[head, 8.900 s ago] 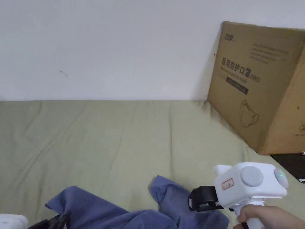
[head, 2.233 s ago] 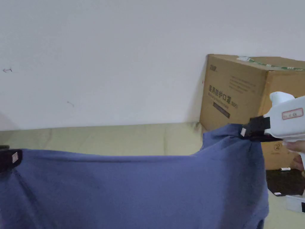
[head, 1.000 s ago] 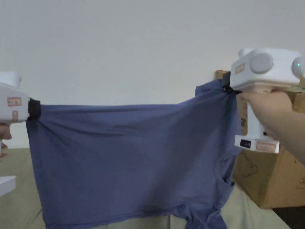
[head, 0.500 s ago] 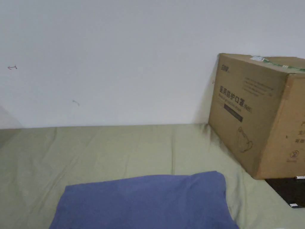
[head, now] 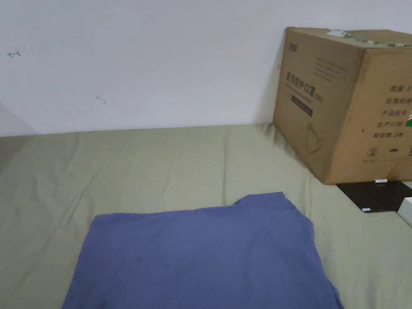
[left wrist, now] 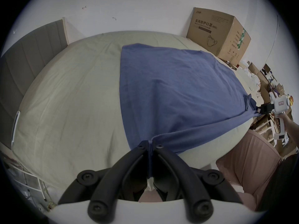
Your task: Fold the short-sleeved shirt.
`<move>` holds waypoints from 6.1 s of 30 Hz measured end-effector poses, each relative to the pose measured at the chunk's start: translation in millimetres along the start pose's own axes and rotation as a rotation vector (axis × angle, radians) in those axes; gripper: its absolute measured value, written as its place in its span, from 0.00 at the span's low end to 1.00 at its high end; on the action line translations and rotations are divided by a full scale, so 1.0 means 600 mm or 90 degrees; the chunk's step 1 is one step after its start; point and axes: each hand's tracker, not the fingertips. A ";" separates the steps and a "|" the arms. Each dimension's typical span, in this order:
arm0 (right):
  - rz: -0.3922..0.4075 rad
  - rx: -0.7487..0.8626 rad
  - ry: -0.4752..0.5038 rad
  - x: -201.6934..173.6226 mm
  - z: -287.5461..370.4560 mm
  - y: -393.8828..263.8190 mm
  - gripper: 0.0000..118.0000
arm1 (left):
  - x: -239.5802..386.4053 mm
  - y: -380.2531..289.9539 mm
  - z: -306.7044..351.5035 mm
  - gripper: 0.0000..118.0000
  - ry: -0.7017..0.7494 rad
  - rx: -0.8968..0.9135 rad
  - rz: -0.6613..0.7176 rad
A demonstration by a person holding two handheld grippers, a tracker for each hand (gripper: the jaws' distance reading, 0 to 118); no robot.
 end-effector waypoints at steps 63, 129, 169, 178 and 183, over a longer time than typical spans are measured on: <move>-0.004 0.111 0.025 -0.034 0.066 0.031 0.07 | 0.078 0.065 0.065 0.07 0.043 -0.006 0.088; -0.009 0.143 -0.085 -0.091 -0.027 0.343 1.00 | -0.045 0.278 -0.069 0.98 0.028 -0.005 0.201; -0.019 0.420 0.115 -0.180 0.156 0.055 0.03 | -0.008 0.099 -0.179 1.00 0.114 -0.146 0.115; -0.060 0.402 0.094 -0.124 0.129 0.080 0.03 | 0.036 0.104 -0.039 0.02 0.039 0.018 0.108; -0.090 0.246 0.083 -0.044 0.072 0.159 0.03 | 0.038 0.131 0.018 0.02 0.037 0.065 0.086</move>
